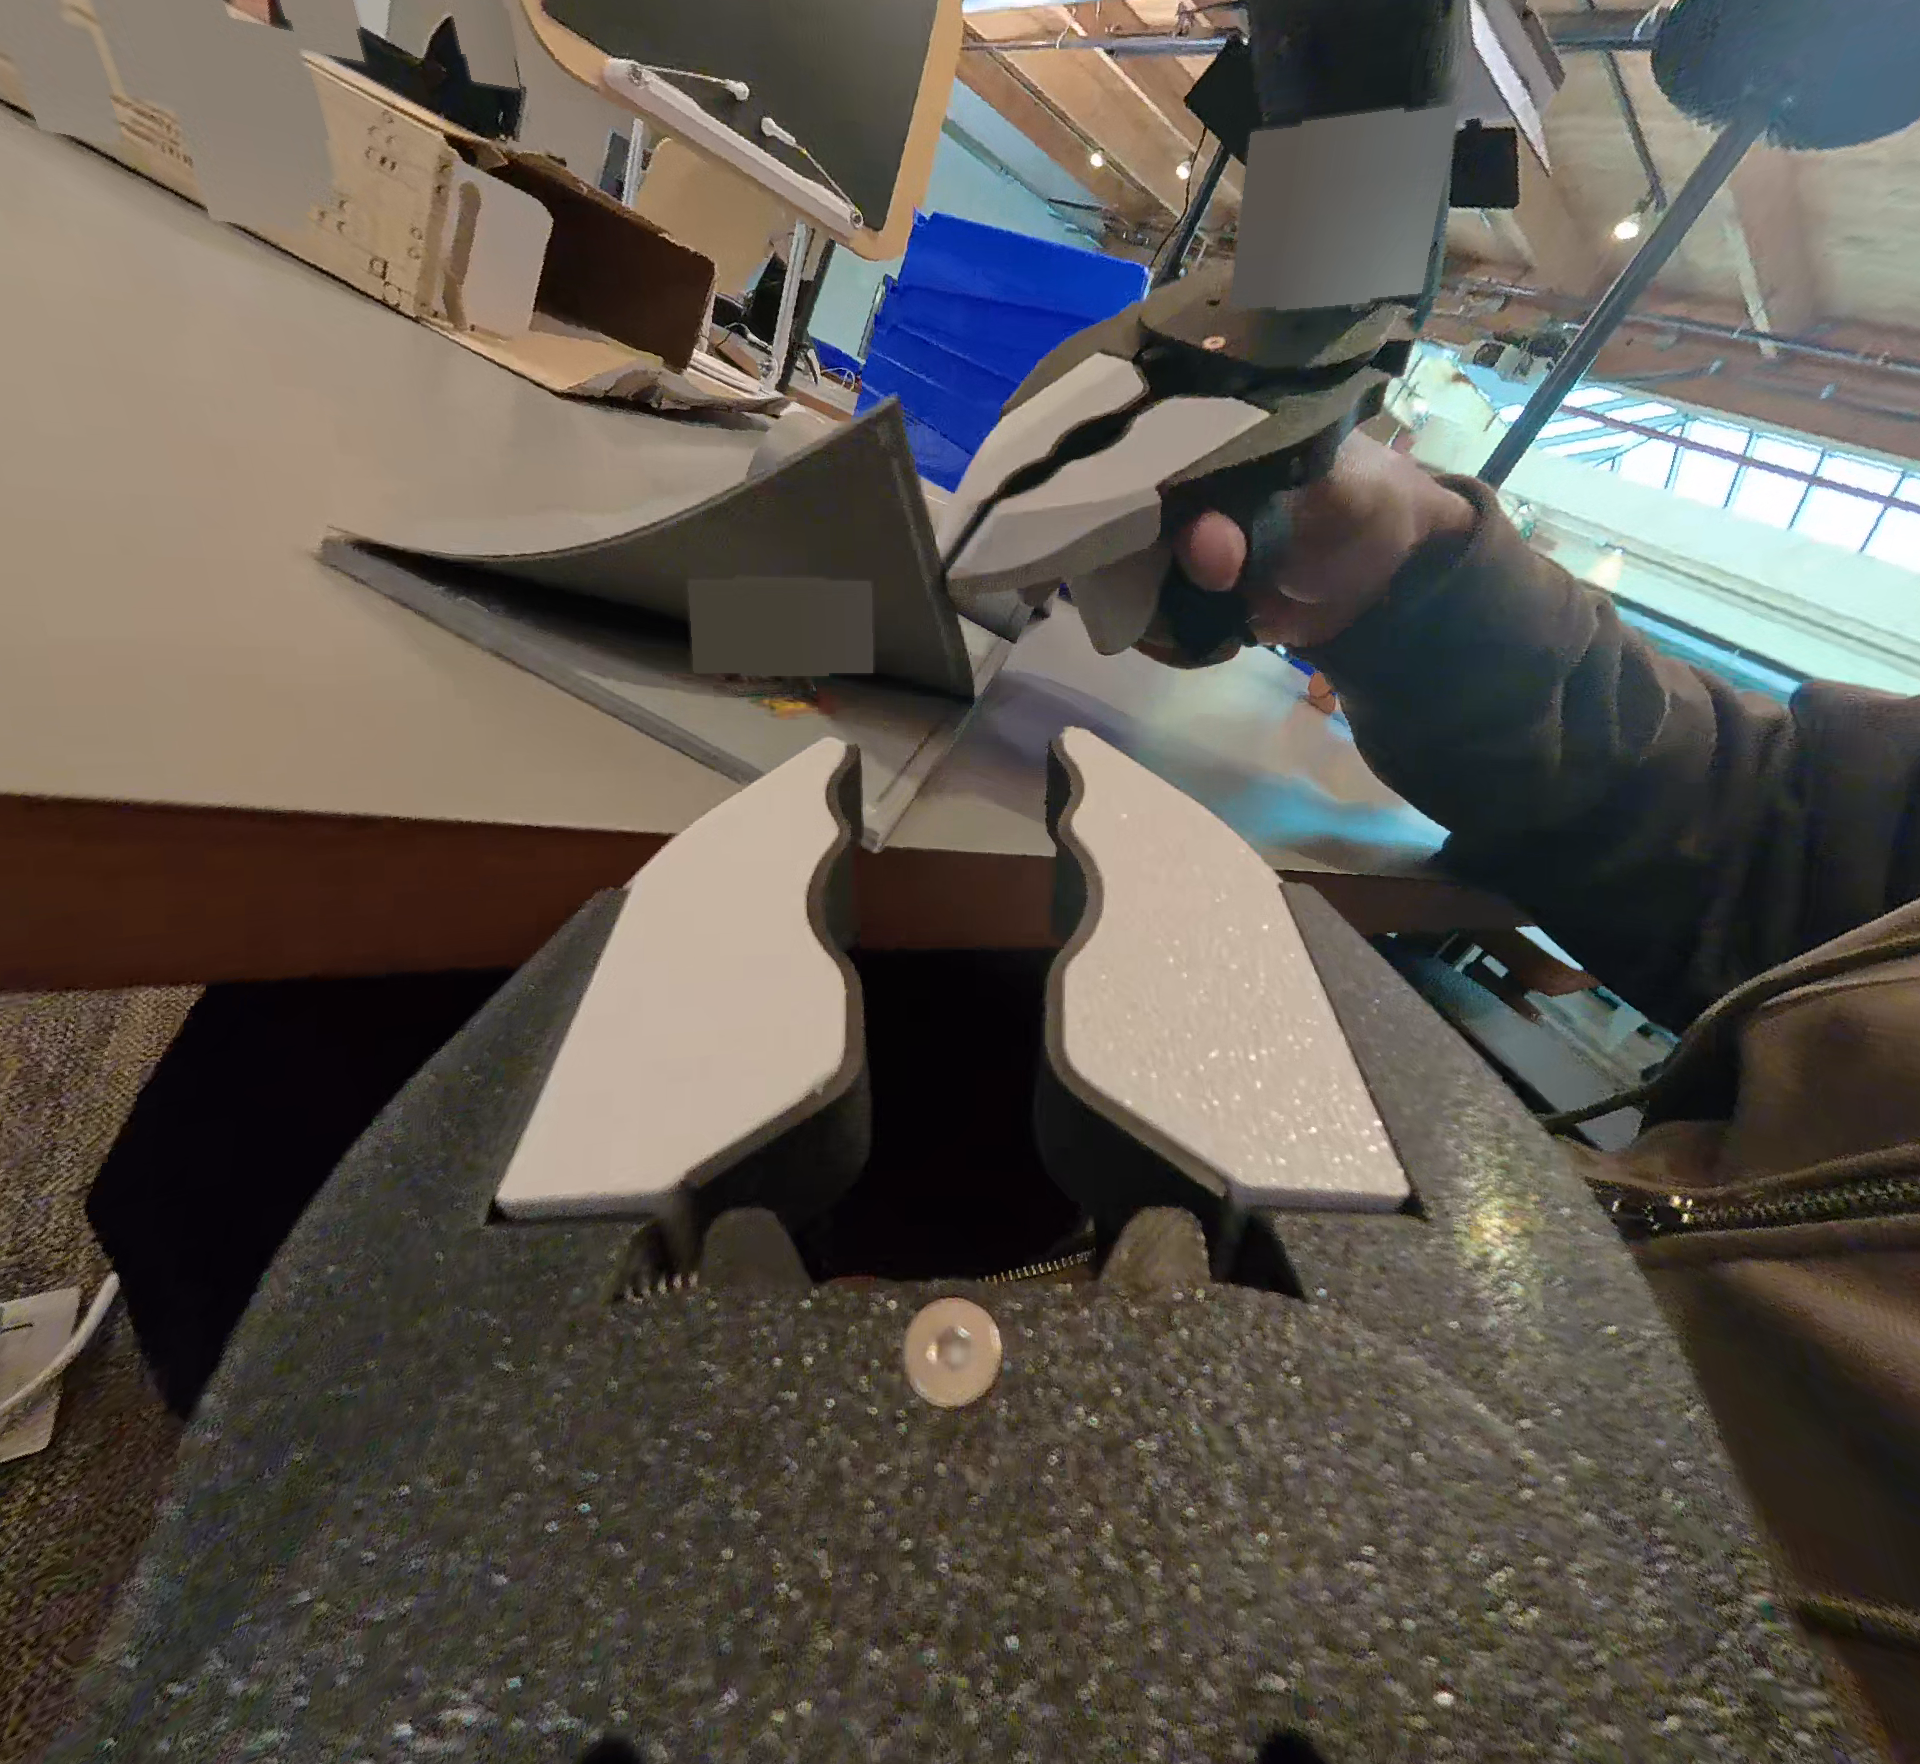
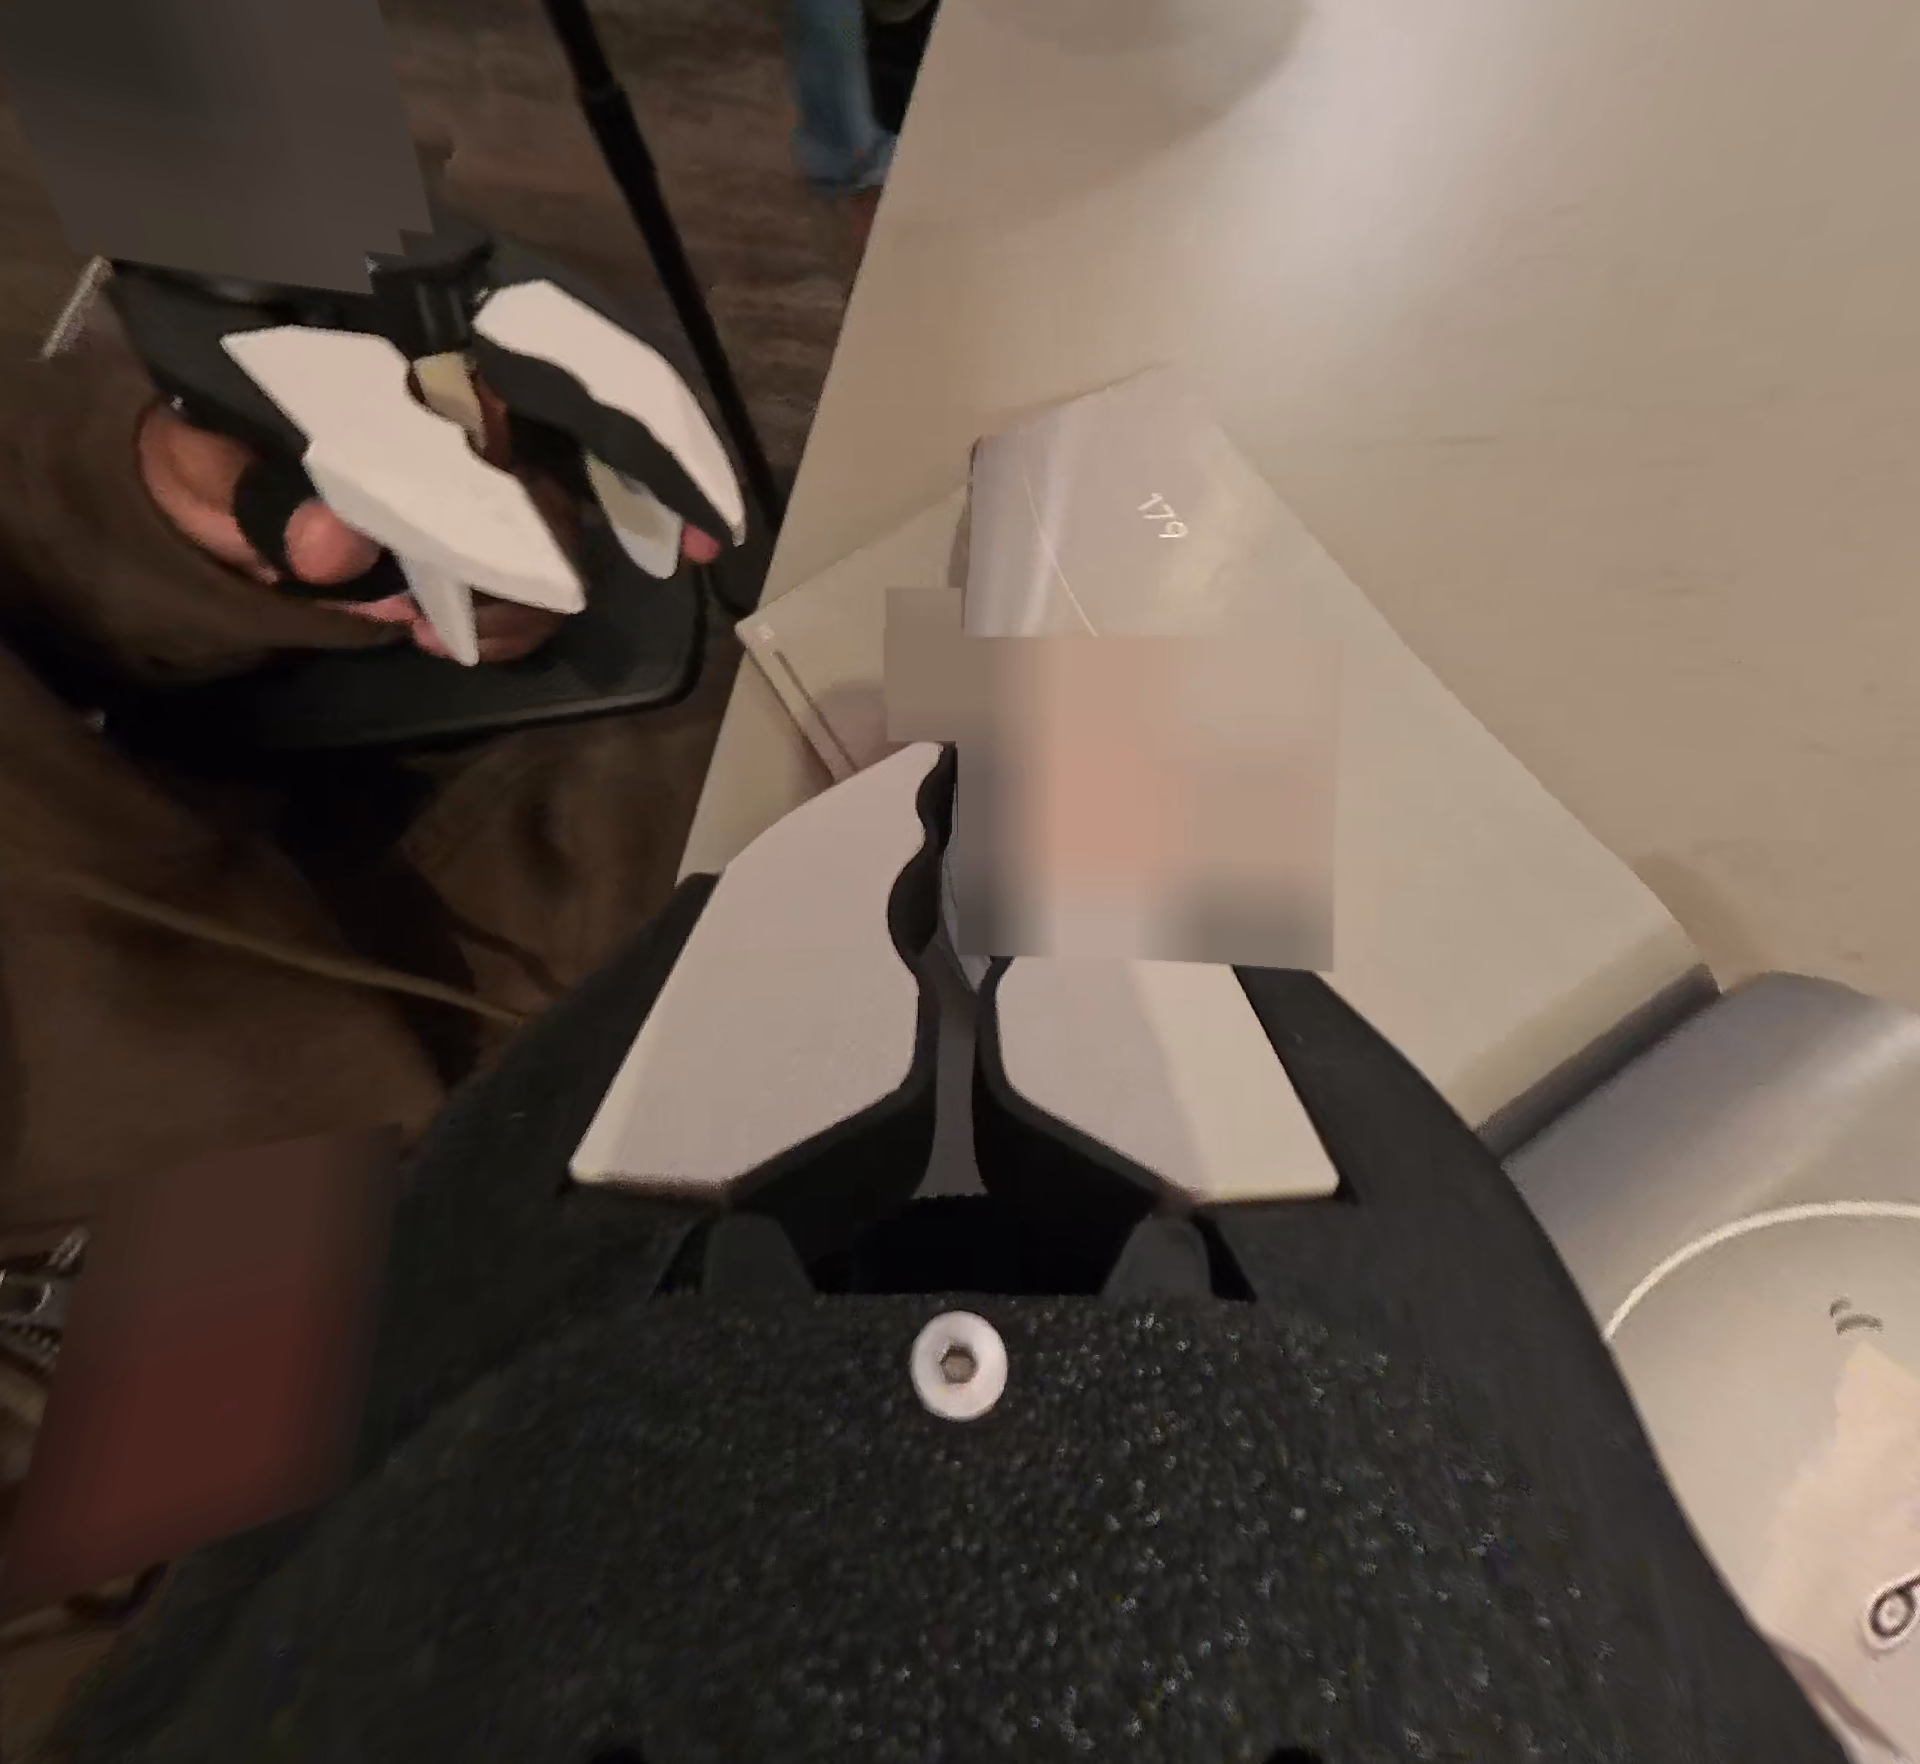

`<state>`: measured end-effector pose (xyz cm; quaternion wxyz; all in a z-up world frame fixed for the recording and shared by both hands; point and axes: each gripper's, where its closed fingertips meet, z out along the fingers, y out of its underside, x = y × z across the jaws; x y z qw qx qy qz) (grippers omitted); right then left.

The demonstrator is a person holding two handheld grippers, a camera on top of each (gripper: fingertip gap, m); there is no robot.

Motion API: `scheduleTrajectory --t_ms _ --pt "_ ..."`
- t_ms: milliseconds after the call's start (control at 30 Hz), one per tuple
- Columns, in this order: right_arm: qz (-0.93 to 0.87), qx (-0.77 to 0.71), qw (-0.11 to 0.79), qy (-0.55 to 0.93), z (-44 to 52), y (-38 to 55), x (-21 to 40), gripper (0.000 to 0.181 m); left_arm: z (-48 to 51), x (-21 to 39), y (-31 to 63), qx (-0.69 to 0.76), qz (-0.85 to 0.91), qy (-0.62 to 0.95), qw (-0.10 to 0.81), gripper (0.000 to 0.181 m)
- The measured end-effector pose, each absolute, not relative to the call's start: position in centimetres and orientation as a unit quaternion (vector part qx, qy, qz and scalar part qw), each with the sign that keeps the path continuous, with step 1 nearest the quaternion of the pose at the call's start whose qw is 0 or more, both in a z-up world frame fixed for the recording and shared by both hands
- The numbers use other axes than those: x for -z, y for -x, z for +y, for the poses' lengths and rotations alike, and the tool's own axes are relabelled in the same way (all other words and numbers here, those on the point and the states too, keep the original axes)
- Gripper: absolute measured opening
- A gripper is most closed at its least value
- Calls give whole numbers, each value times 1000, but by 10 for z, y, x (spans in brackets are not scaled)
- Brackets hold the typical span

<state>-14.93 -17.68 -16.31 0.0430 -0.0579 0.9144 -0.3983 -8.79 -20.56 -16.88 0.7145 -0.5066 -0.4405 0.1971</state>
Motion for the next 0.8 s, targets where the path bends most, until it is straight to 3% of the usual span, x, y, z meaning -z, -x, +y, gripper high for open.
scheduleTrajectory --t_ms 367,800 --pt "851 505 0 -142 -147 206 131 0 -201 160 106 -235 -444 584 638 34" --pt "705 591 0 -392 -23 273 132 0 -200 164 115 -239 -450 598 618 33"
